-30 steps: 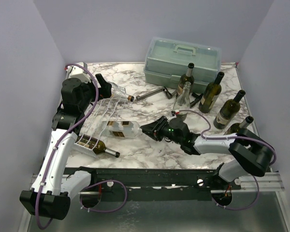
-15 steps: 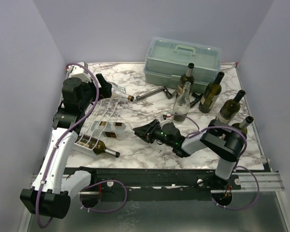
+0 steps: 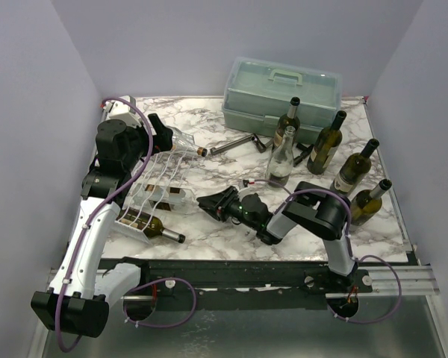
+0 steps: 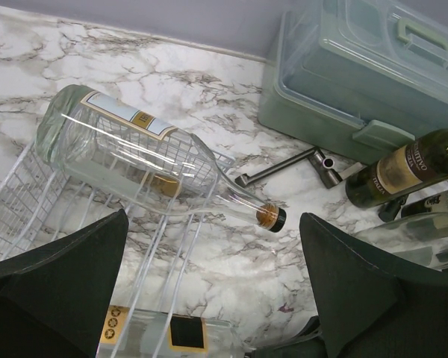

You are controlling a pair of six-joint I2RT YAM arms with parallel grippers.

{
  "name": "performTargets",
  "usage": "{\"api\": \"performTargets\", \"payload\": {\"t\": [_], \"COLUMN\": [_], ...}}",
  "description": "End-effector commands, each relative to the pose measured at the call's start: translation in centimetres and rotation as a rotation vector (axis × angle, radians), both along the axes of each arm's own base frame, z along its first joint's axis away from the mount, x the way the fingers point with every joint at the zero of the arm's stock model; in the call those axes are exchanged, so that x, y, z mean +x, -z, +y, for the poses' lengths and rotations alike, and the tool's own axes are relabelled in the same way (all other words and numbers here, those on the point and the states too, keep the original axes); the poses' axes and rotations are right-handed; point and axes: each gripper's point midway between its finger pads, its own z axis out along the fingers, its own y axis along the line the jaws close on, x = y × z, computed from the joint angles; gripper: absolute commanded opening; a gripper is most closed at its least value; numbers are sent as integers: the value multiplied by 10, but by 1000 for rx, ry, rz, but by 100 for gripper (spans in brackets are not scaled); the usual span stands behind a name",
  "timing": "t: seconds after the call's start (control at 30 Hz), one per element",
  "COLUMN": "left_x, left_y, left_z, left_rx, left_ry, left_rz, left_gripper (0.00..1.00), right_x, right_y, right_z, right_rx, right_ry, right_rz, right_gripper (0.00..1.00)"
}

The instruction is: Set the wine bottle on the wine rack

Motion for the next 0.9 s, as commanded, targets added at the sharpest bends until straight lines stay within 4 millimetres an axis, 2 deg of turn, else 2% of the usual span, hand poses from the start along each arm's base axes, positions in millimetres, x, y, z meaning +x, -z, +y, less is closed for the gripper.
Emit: {"api": "performTargets", "payload": {"t": [0.0,0.4,0.87], "left_x": [4,3,3], "left_y": [1,-1,-2], "left_z": [5,8,10], "left_rx": [-3,8,10], "left_ry": [-23,-33,-37], "left_rz": [-9,-17,-23], "left_gripper": [99,99,98], "right_x": [10,18,24], "right_y": [-114,-109,-84], "right_z": [9,39,48], "right_rx": [399,471,497], "right_ry": [34,40,79], "right_rz": [-161,-155,-127], "right_gripper": [1,1,1]}}
